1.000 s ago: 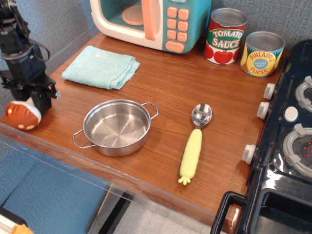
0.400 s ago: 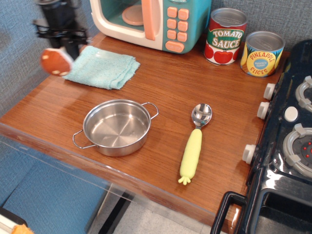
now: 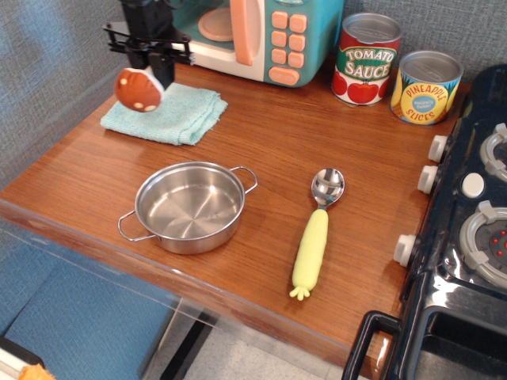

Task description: Place the mushroom on the blue cloth

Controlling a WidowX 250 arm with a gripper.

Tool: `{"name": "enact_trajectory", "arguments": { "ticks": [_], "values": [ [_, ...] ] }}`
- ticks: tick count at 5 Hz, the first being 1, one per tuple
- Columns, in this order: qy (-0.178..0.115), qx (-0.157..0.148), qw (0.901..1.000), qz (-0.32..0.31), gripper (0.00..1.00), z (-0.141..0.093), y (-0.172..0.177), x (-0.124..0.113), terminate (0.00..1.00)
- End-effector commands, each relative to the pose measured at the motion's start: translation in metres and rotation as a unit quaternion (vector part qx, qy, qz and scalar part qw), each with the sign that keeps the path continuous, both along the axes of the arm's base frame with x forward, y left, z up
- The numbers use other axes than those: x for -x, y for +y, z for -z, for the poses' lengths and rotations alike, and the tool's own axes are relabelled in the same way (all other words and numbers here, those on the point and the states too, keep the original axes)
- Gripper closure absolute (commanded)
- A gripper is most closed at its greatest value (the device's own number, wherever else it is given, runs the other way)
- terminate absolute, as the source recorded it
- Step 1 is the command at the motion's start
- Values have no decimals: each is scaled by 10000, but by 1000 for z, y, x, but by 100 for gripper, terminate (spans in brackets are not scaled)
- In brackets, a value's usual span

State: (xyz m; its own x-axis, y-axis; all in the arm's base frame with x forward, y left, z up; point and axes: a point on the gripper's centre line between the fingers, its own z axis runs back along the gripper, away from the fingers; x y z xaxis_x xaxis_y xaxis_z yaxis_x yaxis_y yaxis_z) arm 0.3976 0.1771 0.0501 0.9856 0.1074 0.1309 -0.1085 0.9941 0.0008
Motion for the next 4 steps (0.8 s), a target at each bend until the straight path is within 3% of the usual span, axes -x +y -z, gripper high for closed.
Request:
{"name": "enact_trajectory", "arguments": {
  "ticks": [1,3,4],
  "values": [
    [-276,-474,9985,63,0,-38,-8,-19,0],
    [-578,-769,9942,485,0,-77,-35,-22,0],
    [-518,-695,9940,660,0,-79,-39,-19,0]
  ]
}}
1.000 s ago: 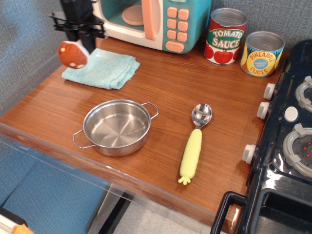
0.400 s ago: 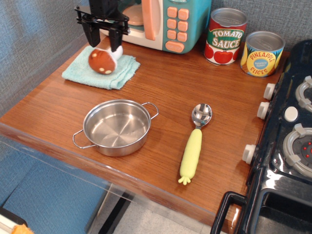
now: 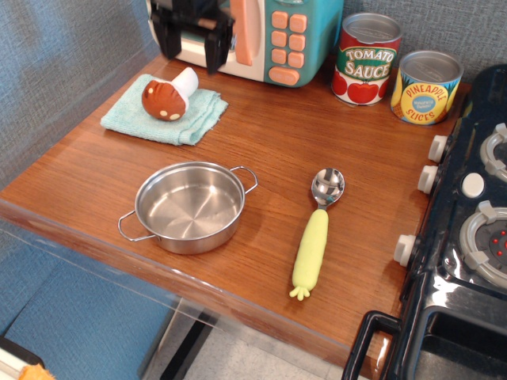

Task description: Place the mushroom on the blue cloth

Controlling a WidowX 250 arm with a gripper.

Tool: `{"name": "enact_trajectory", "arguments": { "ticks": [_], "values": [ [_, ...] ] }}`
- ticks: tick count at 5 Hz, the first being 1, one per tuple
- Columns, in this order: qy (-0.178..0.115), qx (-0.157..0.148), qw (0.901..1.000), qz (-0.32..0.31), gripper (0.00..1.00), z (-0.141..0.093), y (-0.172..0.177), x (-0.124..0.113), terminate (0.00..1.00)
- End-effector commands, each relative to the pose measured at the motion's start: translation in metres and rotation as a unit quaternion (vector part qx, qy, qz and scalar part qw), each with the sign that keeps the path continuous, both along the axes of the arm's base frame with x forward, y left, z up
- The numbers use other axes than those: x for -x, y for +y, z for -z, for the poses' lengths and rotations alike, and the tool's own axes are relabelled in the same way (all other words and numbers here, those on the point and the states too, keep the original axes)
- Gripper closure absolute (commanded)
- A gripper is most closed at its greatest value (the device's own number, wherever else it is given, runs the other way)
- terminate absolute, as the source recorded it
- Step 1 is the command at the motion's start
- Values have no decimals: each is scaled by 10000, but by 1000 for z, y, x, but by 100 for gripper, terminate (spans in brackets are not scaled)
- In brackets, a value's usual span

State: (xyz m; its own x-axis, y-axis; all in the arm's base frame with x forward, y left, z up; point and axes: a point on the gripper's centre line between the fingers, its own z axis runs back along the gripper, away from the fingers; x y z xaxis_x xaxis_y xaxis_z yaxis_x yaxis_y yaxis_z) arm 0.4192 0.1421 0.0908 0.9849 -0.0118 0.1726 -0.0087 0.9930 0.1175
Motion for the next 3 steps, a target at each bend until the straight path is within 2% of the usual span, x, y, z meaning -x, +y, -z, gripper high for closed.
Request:
{"name": "enact_trajectory", "arguments": {
  "ticks": [1,2,3],
  "values": [
    [-331,-86,9993,168,0,-38,-4,3,0],
    [-331,-86,9993,168,0,-38,-4,3,0],
    [-331,-86,9993,168,0,-38,-4,3,100]
  ]
}}
